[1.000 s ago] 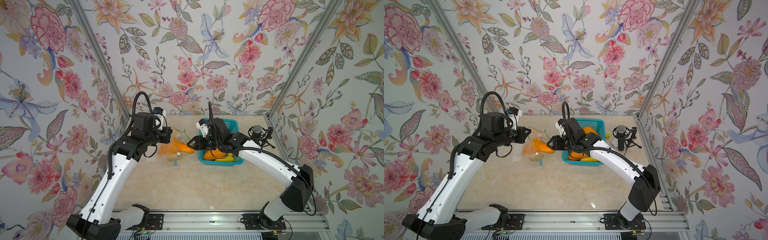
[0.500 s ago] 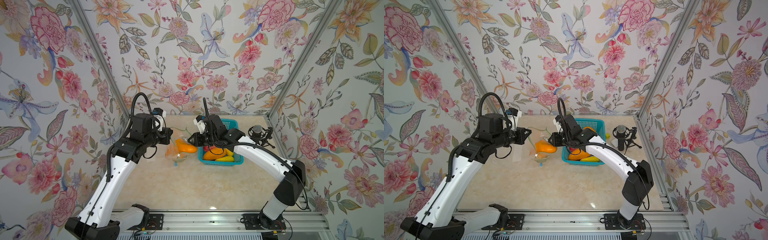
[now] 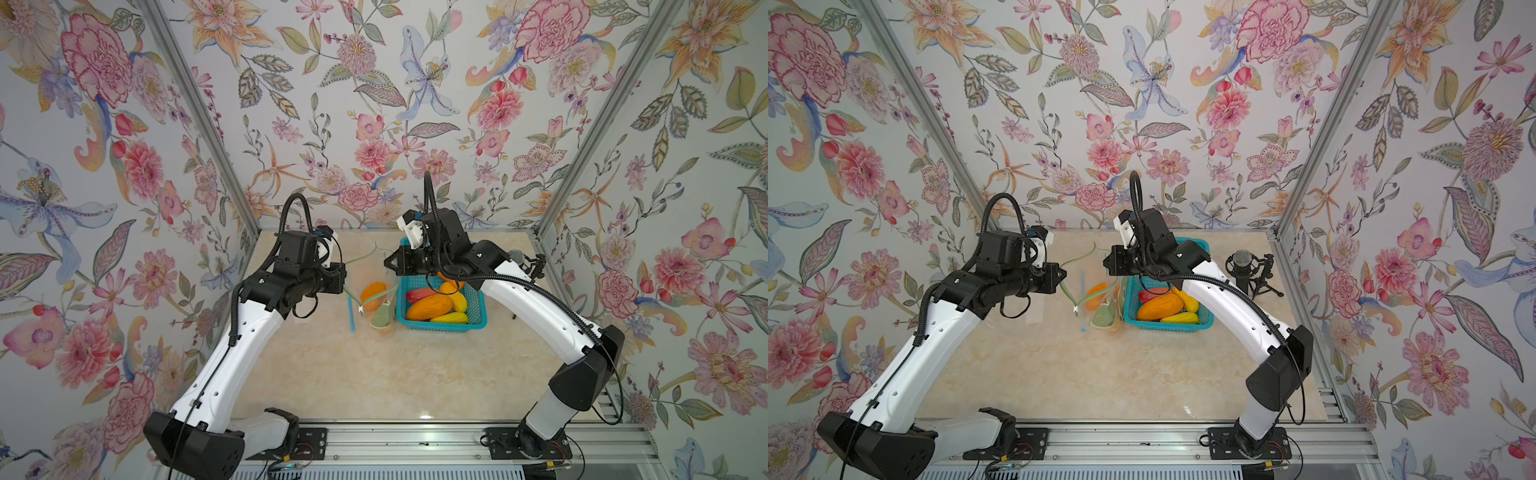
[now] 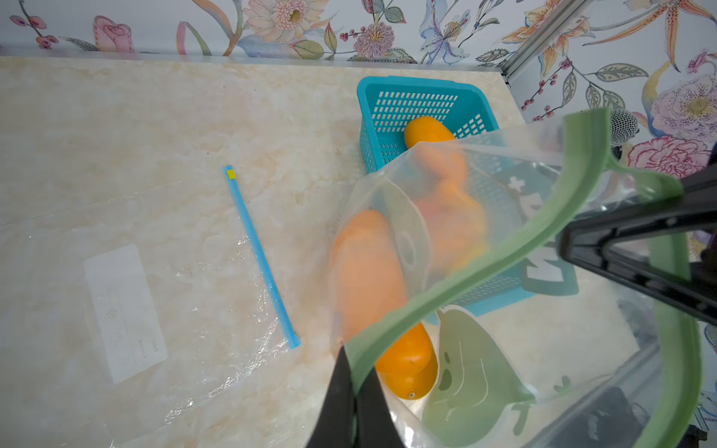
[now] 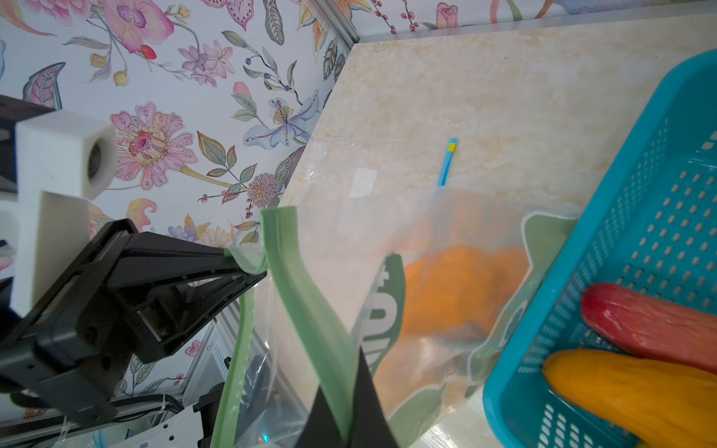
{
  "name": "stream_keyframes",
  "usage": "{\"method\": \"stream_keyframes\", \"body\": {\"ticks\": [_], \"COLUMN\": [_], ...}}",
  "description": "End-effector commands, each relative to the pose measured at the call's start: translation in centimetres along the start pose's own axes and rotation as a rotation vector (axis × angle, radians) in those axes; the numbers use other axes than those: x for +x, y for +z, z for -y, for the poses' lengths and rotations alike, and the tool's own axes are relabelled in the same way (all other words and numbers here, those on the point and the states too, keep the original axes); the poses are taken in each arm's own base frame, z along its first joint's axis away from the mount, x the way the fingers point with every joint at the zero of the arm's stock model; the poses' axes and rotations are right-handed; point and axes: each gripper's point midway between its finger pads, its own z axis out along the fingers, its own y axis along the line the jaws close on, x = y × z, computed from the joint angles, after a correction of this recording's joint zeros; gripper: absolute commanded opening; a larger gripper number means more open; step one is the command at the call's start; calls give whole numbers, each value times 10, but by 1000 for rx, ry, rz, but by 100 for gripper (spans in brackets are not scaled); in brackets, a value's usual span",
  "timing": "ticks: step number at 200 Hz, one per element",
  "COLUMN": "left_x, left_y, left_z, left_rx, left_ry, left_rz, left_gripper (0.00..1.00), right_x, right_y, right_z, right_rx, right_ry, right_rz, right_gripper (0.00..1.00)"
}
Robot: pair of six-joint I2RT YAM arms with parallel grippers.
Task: Place the mango in a zip-top bag and seal the zipper
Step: Adjust the zipper food storage bag at the center of the board.
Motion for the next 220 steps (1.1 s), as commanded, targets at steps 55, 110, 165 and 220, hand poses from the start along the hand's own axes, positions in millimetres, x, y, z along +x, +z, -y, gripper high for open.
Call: {"method": "stream_keyframes", "body": {"ticks": [55, 110, 165, 220], "left_x": [-47, -16, 7, 10], "left_y": [-50, -25, -11, -5], "left_z": [-4, -8, 3, 7], "left_rx": [-94, -81, -60, -46], "left_ry": [48, 49, 64, 62], "left_rz": [194, 92, 31, 24], "left_gripper": [0, 0, 0, 0], "right_x": [31, 82, 76, 68], "right_y": [18, 38, -4, -66], "right_z": [20, 67, 85, 166], "right_rx": [71, 162, 157, 428], "right_ry": [-18, 13, 46, 126], "right_rz": [-61, -154, -103, -69], "right_gripper": [0, 6, 60, 65]}}
